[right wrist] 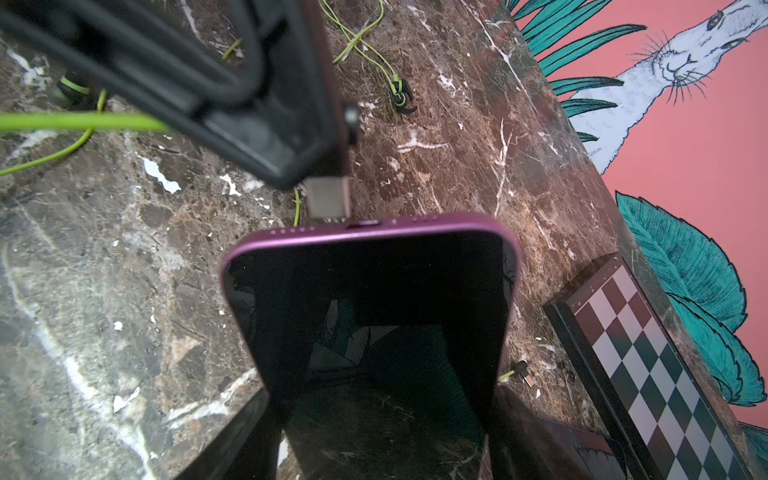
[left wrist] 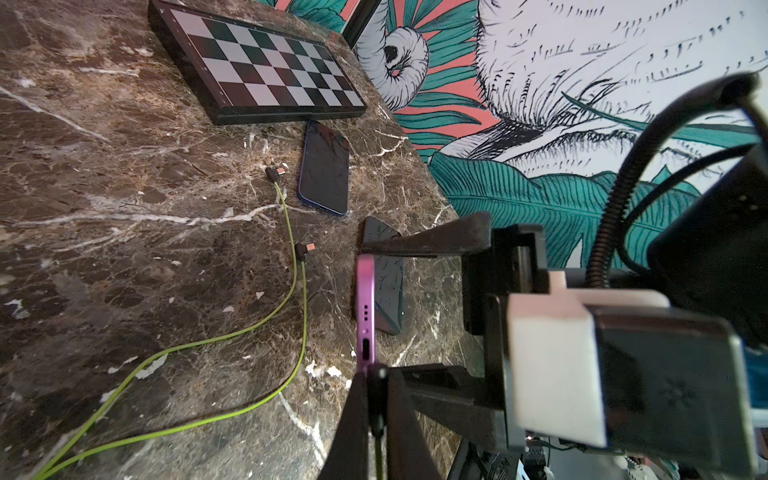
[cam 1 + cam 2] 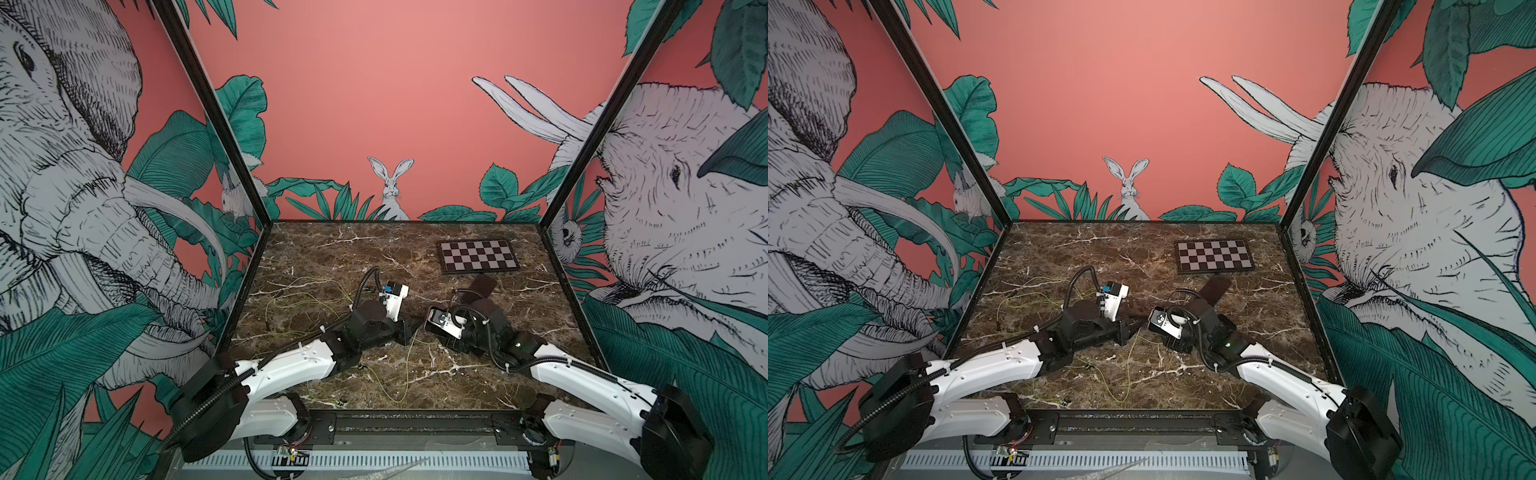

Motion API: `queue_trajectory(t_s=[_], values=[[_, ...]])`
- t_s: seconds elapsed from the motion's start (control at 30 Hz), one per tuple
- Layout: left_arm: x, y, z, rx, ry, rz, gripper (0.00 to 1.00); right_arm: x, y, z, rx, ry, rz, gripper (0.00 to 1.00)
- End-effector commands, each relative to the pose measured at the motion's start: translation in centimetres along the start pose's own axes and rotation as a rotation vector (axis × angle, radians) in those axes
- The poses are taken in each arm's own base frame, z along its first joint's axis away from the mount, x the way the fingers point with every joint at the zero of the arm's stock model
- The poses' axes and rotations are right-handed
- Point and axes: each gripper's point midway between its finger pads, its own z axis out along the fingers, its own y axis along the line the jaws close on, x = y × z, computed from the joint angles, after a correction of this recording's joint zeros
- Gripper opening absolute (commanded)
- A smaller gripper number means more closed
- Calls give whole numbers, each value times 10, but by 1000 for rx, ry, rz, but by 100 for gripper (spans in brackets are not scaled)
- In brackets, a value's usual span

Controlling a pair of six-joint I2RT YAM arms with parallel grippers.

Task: Plug wired earphones into phones
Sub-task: Insert the wired earphone into the phone.

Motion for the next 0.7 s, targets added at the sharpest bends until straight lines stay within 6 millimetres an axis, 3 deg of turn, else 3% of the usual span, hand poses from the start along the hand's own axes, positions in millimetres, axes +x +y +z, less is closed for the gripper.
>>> queue_trajectory(t_s=[0.0,0.67], values=[[-18,-12,-2,23,-55,11,0,-34,-17,-6,49,-113,1,66],[-8,-4,4,-10,-12,33,0,-40,-15,-10,38,-146,-3,65]])
